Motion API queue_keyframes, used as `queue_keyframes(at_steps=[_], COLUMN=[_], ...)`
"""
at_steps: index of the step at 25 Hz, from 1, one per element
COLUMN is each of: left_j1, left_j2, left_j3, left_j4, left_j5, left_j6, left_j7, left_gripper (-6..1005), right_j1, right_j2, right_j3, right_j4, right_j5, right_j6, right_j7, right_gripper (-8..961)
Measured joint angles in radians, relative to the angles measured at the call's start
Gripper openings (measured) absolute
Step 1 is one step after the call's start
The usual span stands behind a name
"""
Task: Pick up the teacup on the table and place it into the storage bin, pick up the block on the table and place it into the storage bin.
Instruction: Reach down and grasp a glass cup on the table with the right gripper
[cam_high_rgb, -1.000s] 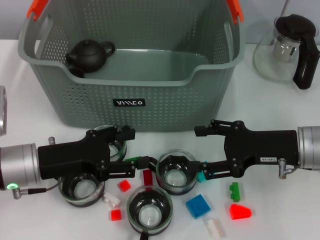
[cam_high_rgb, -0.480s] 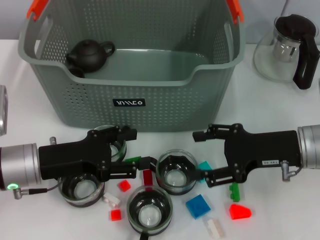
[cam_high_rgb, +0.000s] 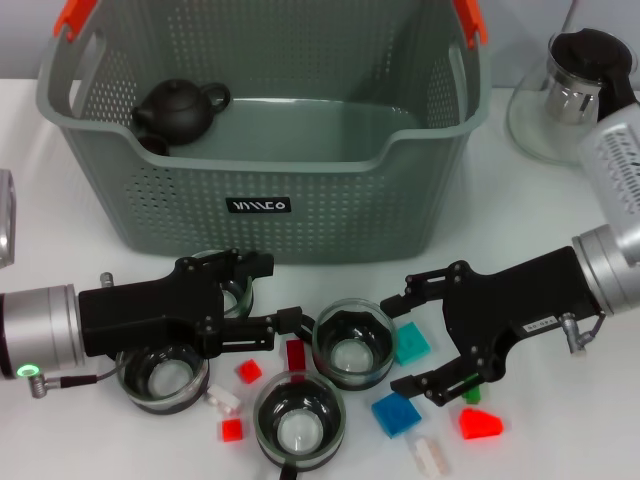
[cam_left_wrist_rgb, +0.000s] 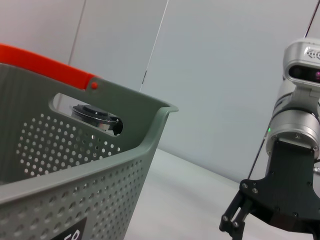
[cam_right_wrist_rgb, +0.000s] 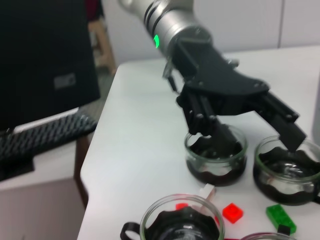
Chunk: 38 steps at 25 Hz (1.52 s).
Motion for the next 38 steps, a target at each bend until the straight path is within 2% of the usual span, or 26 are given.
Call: queue_keyframes(at_steps=[6, 15, 28, 38], left_j1=[0.000, 0.001, 0.009, 0.014], left_j2=[-0.004, -0.005, -0.005, -0.007], left_j3=[-0.003, -0.004, 0.003, 0.000], left_j4=[0.000, 0.000, -0.002, -0.002], left_j5=[-0.002, -0.003, 0.002, -0.002], left_j6=[-0.001, 0.000, 0.007, 0.009], left_j7=[-0.001, -0.001, 0.001, 0.004], left_gripper=[873, 872, 873, 873], right_j1=[0.069, 0.136, 0.174, 0.176], right_j2=[0.005, 0.012, 0.019, 0.023], right_j3=[-0.077, -0.242, -0.456, -0.562], right_j4=[-0.053, -0.084, -0.093, -0.083], right_j5=[-0.078, -0.093, -0.090, -0.087], right_j6=[-0.008, 0.023, 0.137, 0.234], right_j7=[0.087, 0.158, 0.235, 0.254], right_gripper=[916, 914, 912, 911])
